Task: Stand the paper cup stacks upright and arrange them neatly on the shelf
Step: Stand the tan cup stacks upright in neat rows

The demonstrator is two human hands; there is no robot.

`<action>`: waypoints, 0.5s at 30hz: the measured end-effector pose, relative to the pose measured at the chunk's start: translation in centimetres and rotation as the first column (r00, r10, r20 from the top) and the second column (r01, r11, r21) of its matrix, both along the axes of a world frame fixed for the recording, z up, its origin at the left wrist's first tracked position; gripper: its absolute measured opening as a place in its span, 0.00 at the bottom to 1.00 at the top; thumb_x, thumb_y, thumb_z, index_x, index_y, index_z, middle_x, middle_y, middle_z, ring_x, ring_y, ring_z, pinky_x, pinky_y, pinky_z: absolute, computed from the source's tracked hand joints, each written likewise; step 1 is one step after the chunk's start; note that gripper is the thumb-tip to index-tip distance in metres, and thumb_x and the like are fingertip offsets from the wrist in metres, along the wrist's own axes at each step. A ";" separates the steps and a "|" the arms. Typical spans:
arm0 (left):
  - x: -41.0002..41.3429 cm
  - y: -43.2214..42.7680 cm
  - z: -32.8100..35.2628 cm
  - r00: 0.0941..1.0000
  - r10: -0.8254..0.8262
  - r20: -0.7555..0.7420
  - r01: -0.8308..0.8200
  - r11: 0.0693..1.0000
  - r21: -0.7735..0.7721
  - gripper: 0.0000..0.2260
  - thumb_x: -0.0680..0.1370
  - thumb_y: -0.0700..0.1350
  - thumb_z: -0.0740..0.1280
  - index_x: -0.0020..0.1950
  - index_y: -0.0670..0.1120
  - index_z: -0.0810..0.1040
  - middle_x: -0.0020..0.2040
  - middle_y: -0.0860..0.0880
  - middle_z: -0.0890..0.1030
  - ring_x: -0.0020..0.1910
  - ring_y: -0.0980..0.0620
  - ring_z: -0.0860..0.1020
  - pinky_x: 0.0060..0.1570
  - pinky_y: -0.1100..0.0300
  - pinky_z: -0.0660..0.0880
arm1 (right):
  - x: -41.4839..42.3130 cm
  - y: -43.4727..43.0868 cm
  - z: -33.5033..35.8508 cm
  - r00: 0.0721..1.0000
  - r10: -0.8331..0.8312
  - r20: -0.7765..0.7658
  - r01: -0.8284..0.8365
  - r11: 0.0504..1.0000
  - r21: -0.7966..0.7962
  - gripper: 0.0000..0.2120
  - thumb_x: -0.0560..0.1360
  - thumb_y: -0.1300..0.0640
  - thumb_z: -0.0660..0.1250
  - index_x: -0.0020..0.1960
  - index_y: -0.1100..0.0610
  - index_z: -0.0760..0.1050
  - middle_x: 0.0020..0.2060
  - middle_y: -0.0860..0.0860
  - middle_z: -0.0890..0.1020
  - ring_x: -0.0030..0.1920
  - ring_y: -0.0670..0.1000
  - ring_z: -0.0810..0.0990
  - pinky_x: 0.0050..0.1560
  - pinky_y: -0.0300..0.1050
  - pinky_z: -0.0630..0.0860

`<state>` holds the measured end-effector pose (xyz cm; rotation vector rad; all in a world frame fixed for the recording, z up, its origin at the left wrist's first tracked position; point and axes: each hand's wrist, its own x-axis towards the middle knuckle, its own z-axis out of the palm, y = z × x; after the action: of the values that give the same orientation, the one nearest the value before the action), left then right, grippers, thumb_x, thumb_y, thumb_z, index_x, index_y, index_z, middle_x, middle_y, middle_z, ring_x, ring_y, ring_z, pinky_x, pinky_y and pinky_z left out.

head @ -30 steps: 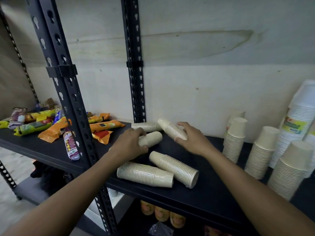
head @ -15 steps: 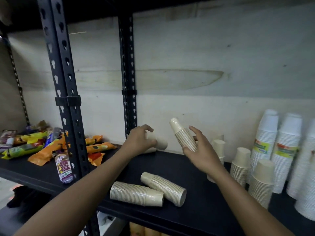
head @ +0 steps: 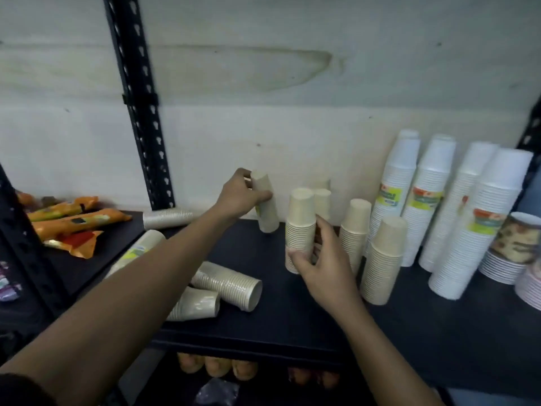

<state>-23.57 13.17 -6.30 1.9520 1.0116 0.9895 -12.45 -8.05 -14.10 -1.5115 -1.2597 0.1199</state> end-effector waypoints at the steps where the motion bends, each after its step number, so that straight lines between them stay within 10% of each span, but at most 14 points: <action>1: 0.7 0.2 -0.5 1.000 -0.012 -0.008 0.012 1.000 -0.004 0.25 0.71 0.48 0.79 0.63 0.47 0.72 0.55 0.47 0.80 0.53 0.49 0.80 0.45 0.60 0.74 | 0.1 0.1 -0.4 1.000 0.006 -0.003 -0.006 1.000 -0.026 0.33 0.74 0.50 0.73 0.75 0.41 0.62 0.67 0.42 0.76 0.66 0.45 0.76 0.65 0.52 0.77; 15: 3.9 0.9 -2.6 0.993 -0.105 -0.047 0.107 0.994 0.033 0.26 0.71 0.52 0.78 0.65 0.51 0.70 0.55 0.49 0.82 0.52 0.51 0.83 0.55 0.54 0.79 | 1.0 -0.1 -2.6 0.999 -0.039 -0.012 0.037 0.991 -0.131 0.34 0.73 0.45 0.75 0.74 0.46 0.62 0.67 0.45 0.75 0.66 0.46 0.76 0.66 0.53 0.77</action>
<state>-19.68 14.07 -8.85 2.0429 0.9102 0.9138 -11.46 -8.18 -16.71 -1.6435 -1.2303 0.1915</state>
